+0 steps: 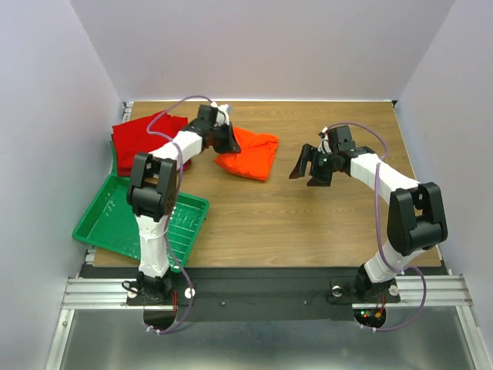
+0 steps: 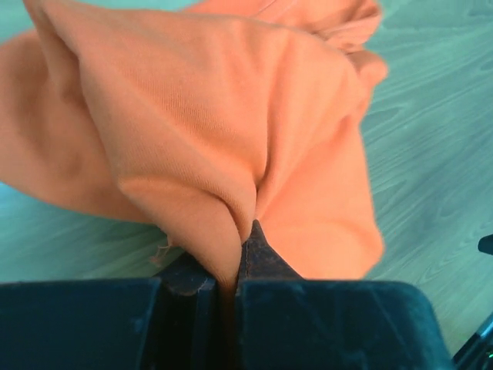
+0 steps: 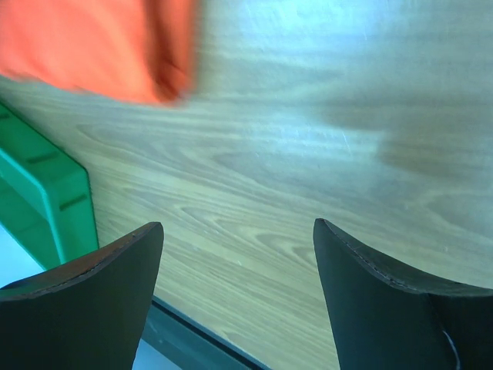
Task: Fold and stack the t-shirts
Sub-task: Neatly place the folded tshirt to the corner
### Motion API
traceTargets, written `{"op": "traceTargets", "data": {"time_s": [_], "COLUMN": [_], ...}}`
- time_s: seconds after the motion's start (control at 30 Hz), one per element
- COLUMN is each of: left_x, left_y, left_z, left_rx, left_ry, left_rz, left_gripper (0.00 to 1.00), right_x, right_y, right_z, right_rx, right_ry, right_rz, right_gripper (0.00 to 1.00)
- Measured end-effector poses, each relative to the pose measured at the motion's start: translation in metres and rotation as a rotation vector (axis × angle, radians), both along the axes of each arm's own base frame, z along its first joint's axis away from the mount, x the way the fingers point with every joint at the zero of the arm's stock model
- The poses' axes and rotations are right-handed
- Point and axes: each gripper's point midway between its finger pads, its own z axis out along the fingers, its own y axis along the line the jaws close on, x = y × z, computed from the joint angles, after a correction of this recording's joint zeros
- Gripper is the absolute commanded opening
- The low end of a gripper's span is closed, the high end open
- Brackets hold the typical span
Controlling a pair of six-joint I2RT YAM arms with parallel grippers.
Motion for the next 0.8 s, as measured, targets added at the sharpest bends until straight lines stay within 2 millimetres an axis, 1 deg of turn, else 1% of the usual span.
{"op": "traceTargets", "data": {"time_s": [0.1, 0.2, 0.27, 0.57, 0.63, 0.73, 0.8], "left_x": [0.014, 0.022, 0.025, 0.023, 0.026, 0.027, 0.027], "left_y": [0.026, 0.041, 0.046, 0.068, 0.077, 0.093, 0.112], "left_z": [0.028, 0.052, 0.065, 0.105, 0.116, 0.127, 0.136], "left_rx": [0.049, 0.085, 0.098, 0.114, 0.113, 0.11, 0.112], "left_ry": [-0.046, -0.088, -0.106, -0.11, -0.12, -0.131, -0.135], "left_rz": [-0.016, -0.036, -0.053, -0.091, -0.079, -0.051, -0.013], "left_gripper": [0.0, 0.0, 0.0, 0.0, 0.0, 0.0, 0.0], "right_x": [-0.008, -0.015, -0.015, -0.016, -0.017, -0.017, -0.017], "right_y": [-0.002, -0.003, -0.003, -0.001, -0.001, 0.0, 0.0], "right_z": [-0.007, -0.013, -0.013, -0.013, -0.013, -0.012, -0.012], "right_rx": [-0.003, -0.007, -0.007, -0.003, -0.001, 0.001, 0.002], "right_ry": [0.021, 0.045, 0.044, 0.037, 0.036, 0.034, 0.033], "right_rz": [0.002, 0.006, 0.01, 0.033, 0.038, 0.044, 0.048], "right_gripper": [0.84, 0.84, 0.84, 0.85, 0.84, 0.84, 0.85]}}
